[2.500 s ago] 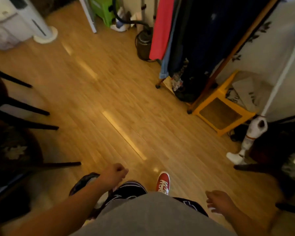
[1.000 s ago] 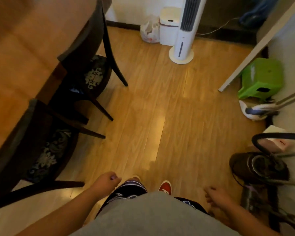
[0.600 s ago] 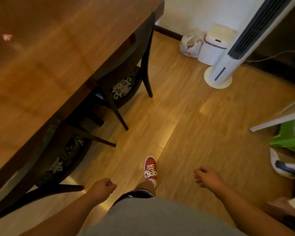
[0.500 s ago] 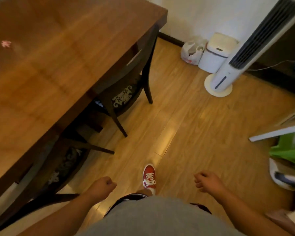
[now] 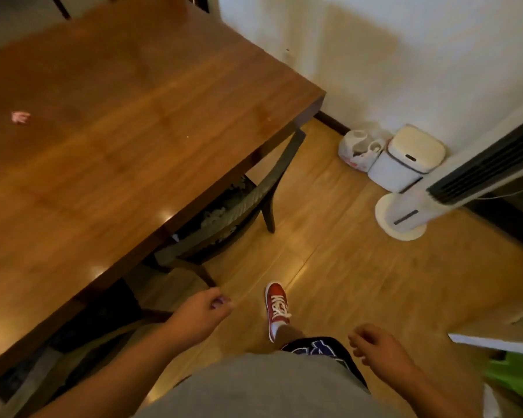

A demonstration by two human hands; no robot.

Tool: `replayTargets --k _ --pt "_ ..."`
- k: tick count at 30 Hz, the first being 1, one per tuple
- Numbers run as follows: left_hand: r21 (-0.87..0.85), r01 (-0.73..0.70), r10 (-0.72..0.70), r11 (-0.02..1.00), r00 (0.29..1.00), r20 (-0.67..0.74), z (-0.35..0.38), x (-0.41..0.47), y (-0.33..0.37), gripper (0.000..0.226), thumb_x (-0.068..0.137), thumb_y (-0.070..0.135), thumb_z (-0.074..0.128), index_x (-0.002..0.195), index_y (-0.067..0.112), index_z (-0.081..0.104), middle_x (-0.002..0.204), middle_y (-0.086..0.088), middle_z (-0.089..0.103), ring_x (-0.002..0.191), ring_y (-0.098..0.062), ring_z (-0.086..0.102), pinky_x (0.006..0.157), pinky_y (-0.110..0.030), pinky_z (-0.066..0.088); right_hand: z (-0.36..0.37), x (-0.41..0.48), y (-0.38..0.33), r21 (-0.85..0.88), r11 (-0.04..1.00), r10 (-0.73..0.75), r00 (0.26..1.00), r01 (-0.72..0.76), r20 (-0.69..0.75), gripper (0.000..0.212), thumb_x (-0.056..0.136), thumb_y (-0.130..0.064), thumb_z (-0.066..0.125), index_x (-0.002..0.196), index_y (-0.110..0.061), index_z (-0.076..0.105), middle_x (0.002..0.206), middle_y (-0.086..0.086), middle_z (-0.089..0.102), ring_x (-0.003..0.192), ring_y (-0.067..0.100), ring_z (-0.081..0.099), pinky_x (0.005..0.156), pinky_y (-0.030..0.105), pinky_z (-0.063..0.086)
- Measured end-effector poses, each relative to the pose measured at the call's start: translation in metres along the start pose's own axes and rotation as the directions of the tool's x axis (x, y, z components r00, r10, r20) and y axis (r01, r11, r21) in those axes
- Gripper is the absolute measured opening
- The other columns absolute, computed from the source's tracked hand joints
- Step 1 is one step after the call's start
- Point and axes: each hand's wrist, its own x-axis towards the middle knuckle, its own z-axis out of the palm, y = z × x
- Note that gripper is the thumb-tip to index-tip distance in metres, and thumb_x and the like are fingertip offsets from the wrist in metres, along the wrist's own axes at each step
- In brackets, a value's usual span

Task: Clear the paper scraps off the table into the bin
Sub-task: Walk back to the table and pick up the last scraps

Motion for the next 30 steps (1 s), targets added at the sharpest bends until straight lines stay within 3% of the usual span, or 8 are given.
replayTargets --k 3,5,11,16,20,22,25,30 --pt "-0.062 -0.05 0.044 0.997 0.994 -0.103 -0.027 0.003 0.04 0.014 0.089 0.048 0.054 0.098 0.041 0.061 0.098 0.014 0.064 0.089 -0.003 0.062 0.071 -0.018 0.047 -0.03 0.02 -0.078 -0.075 0.974 -0.209 0.976 0.214 0.062 0.005 0.09 -0.034 0.06 0.09 -0.031 0.065 0.085 -0.012 0.069 0.083 0.002 0.064 0.07 0.019 0.049" --pt "-0.114 -0.072 0.052 0.991 0.984 -0.169 -0.045 0.002 0.061 0.01 0.089 0.048 0.056 0.095 0.043 0.062 0.093 0.015 0.065 0.085 0.0 0.062 0.07 -0.018 0.048 -0.045 0.029 -0.134 -0.08 0.934 -0.337 0.933 0.348 0.129 0.006 0.089 -0.033 0.062 0.092 -0.037 0.065 0.083 -0.016 0.07 0.084 -0.004 0.064 0.068 0.009 0.047" --pt "-0.334 -0.146 0.008 0.931 0.924 -0.383 -0.098 -0.005 0.094 0.007 0.089 0.042 0.059 0.093 0.047 0.062 0.085 0.024 0.065 0.074 0.001 0.061 0.065 -0.024 0.053 -0.054 0.067 -0.294 -0.12 0.748 -0.586 0.734 0.653 0.344 0.007 0.087 -0.034 0.064 0.093 -0.036 0.067 0.089 -0.008 0.07 0.083 -0.002 0.063 0.071 0.017 0.053" --pt "-0.485 -0.082 -0.217 0.87 0.822 -0.527 -0.141 -0.012 0.068 0.01 0.088 0.043 0.061 0.097 0.045 0.064 0.093 0.016 0.068 0.083 0.003 0.064 0.073 -0.023 0.055 -0.01 0.09 -0.412 -0.138 0.624 -0.566 0.566 0.769 0.599 0.012 0.089 -0.044 0.059 0.101 -0.046 0.06 0.098 -0.019 0.064 0.088 -0.009 0.059 0.071 0.013 0.05" --pt "-0.523 -0.021 -0.354 0.852 0.714 -0.605 -0.182 -0.013 0.015 0.017 0.085 0.047 0.062 0.101 0.048 0.059 0.099 0.013 0.067 0.087 0.007 0.062 0.073 -0.02 0.053 0.055 0.101 -0.487 -0.14 0.577 -0.497 0.482 0.805 0.721 0.015 0.09 -0.041 0.06 0.104 -0.045 0.059 0.106 -0.018 0.062 0.093 -0.006 0.06 0.077 0.019 0.051" --pt "-0.541 0.026 -0.418 0.841 0.665 -0.618 -0.203 -0.011 -0.017 0.02 0.083 0.052 0.062 0.101 0.05 0.055 0.103 0.016 0.063 0.092 0.004 0.061 0.077 -0.02 0.053 0.094 0.105 -0.514 -0.169 0.546 -0.468 0.466 0.82 0.751 0.019 0.09 -0.041 0.06 0.109 -0.041 0.057 0.109 -0.02 0.059 0.098 -0.002 0.059 0.08 0.023 0.051" --pt "-0.482 0.136 -0.468 0.865 0.564 -0.68 -0.237 -0.004 -0.071 0.036 0.08 0.059 0.06 0.112 0.046 0.05 0.106 0.023 0.052 0.1 0.002 0.055 0.081 -0.019 0.047 0.155 0.111 -0.549 -0.23 0.456 -0.481 0.456 0.86 0.749 0.029 0.089 -0.044 0.06 0.117 -0.042 0.054 0.109 -0.024 0.056 0.096 -0.004 0.057 0.071 0.018 0.048" --pt "-0.405 0.258 -0.478 0.877 0.405 -0.779 -0.313 0.021 -0.161 0.054 0.08 0.057 0.061 0.126 0.033 0.047 0.119 0.007 0.053 0.107 -0.011 0.055 0.085 -0.026 0.046 0.26 0.137 -0.612 -0.312 0.359 -0.525 0.467 0.88 0.712 0.036 0.086 -0.044 0.064 0.12 -0.041 0.052 0.112 -0.022 0.055 0.095 -0.003 0.056 0.067 0.014 0.046"
